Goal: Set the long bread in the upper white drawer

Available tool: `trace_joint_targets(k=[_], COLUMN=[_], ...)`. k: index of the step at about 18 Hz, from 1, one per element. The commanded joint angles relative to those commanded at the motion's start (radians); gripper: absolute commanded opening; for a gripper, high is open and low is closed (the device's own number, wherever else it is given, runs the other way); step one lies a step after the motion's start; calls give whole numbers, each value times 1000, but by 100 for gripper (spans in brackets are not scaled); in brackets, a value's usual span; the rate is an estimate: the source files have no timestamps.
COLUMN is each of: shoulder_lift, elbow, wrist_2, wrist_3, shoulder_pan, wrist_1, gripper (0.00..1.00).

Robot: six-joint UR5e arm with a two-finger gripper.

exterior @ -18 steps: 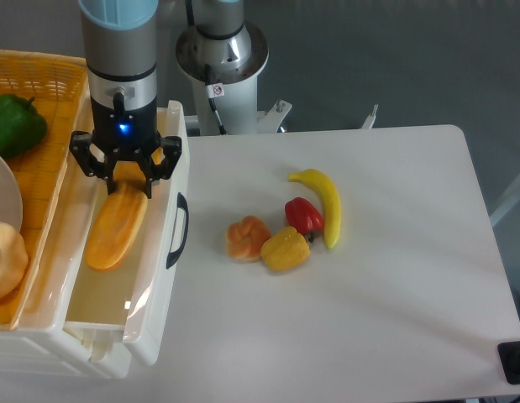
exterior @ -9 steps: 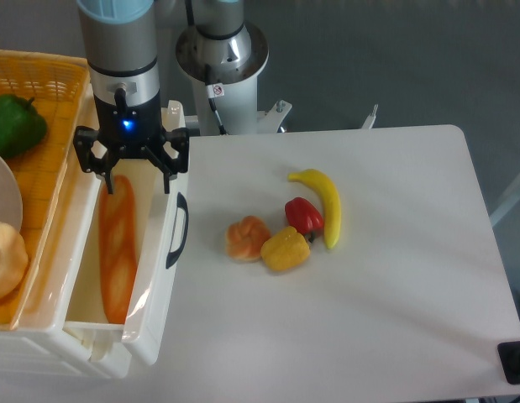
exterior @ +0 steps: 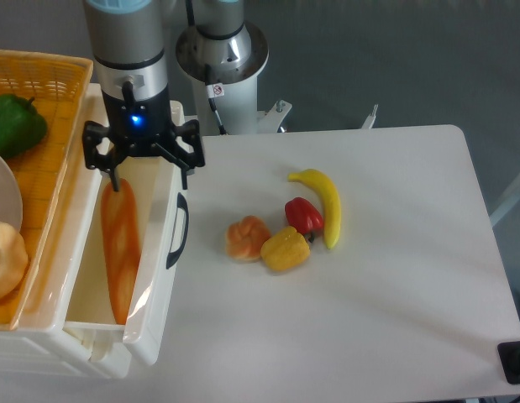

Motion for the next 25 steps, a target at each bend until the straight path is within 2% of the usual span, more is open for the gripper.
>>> trace_joint_targets(k=[4,9,13,25], shoulder_lift=[-14,-28,-37,-42], elbow=[-14,-43,-25,-47], wrist_2=[2,40,43,43], wrist_3=[0,21,138,178], shoulder_pan=[32,48,54,91], wrist_1=[26,119,123,123], gripper=[100,100,100,100])
